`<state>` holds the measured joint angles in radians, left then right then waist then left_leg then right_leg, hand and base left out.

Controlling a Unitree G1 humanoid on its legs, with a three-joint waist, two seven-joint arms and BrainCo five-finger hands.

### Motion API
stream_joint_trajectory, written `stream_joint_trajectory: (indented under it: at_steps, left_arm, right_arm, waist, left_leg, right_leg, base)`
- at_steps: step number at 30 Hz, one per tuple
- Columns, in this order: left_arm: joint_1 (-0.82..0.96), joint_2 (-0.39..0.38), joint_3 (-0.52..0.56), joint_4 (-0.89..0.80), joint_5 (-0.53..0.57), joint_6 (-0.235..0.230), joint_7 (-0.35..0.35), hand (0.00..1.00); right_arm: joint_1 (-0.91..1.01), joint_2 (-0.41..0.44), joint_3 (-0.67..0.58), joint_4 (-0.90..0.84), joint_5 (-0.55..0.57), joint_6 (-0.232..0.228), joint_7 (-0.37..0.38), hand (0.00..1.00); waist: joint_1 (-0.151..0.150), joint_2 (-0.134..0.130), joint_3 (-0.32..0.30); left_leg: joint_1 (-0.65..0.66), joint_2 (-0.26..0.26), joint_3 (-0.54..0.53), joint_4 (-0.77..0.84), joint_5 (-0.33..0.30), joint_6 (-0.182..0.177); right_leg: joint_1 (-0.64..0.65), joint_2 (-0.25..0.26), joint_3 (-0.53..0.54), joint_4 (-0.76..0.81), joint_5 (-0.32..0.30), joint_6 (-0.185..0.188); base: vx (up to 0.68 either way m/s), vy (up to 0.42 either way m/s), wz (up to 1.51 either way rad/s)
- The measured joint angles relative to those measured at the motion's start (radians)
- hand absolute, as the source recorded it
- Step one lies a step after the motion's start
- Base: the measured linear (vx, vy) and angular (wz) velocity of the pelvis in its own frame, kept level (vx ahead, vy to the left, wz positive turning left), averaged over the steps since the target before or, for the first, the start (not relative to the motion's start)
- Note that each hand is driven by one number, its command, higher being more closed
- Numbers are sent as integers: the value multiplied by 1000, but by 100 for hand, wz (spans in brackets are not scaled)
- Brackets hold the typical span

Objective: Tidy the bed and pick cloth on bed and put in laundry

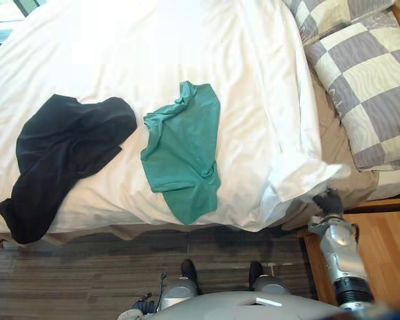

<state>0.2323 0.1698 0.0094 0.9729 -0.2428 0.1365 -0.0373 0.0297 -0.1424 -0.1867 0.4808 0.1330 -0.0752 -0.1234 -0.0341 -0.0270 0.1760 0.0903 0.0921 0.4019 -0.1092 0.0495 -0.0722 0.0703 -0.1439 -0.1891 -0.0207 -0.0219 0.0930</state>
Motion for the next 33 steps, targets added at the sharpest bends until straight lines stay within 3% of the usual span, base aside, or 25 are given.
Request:
stream_joint_trajectory:
  at_steps: [5, 8, 11, 16, 22, 25, 26, 27, 33]
  left_arm:
    - [-4, 7, 2, 43, 9, 4, -12, 0]
    - [-3, 13, 15, 44, 28, 6, -30, 0]
    - [-1, 19, 22, 44, 29, 6, -43, 0]
    - [16, 19, 53, 33, 37, 11, -74, 0]
    - [63, 19, 75, 24, 36, 14, -75, 0]
    - [76, 19, 90, 23, 35, 14, -75, 0]
    - [76, 20, 90, 23, 35, 14, -74, 0]
    - [76, 20, 90, 23, 35, 14, -74, 0]
    - [87, 23, 88, 24, 36, 13, -75, 0]
  right_arm:
    - [-6, -2, -80, 200, 0, -31, -26, 0]
    - [-14, -1, -88, 248, 1, -31, -80, 0]
    - [-30, 3, -180, 247, 13, -13, -115, 0]
    - [12, -60, -377, 160, 13, 76, -201, 0]
    - [28, -195, -525, -58, -1, 110, -260, 0]
    - [30, -227, -533, -163, 0, 122, -249, 0]
    - [28, -227, -524, -207, 19, 121, -223, 100]
    - [26, -227, -515, -229, 43, 121, -198, 100]
    - [-24, -227, -341, -357, 341, 125, 114, 100]
  waist:
    - [-1, -12, -36]
    - [-1, -12, -36]
    - [-1, -12, -36]
    - [-7, -20, -32]
    - [-43, -47, -51]
    - [-48, -64, -72]
    - [-48, -69, -75]
    - [-50, -70, -76]
    - [-56, -72, -87]
  left_leg:
    - [29, -3, 31, 0, -9, -5]
    - [41, -3, 50, 0, -9, -6]
    - [40, -3, 58, 0, -9, -6]
    - [48, 0, 76, 0, -20, -9]
    - [49, -21, 87, -1, -33, -3]
    - [49, -33, 93, -1, -38, 5]
    - [48, -38, 100, -1, -41, 10]
    - [47, -41, 101, -1, -43, 12]
    - [50, -71, 97, 0, -53, 35]
  right_leg:
    - [31, 4, 11, -12, -2, 0]
    - [46, 5, 10, -12, -2, 1]
    - [44, 5, 11, -9, -2, 1]
    - [36, 2, 28, 7, -2, 1]
    - [3, -24, 55, 39, -44, 26]
    - [1, -34, 65, 39, -47, 30]
    - [-2, -39, 69, 38, -46, 31]
    - [-3, -42, 69, 38, -46, 32]
    - [3, -69, 72, 39, -24, 52]
  base:
    - [134, -21, -9]
    - [62, -14, 4]
    - [0, 0, 0]
    - [-44, 7, -8]
    - [-86, 35, -14]
    - [-28, 68, -3]
    - [11, 63, -5]
    - [26, 62, -5]
    - [81, 46, -1]
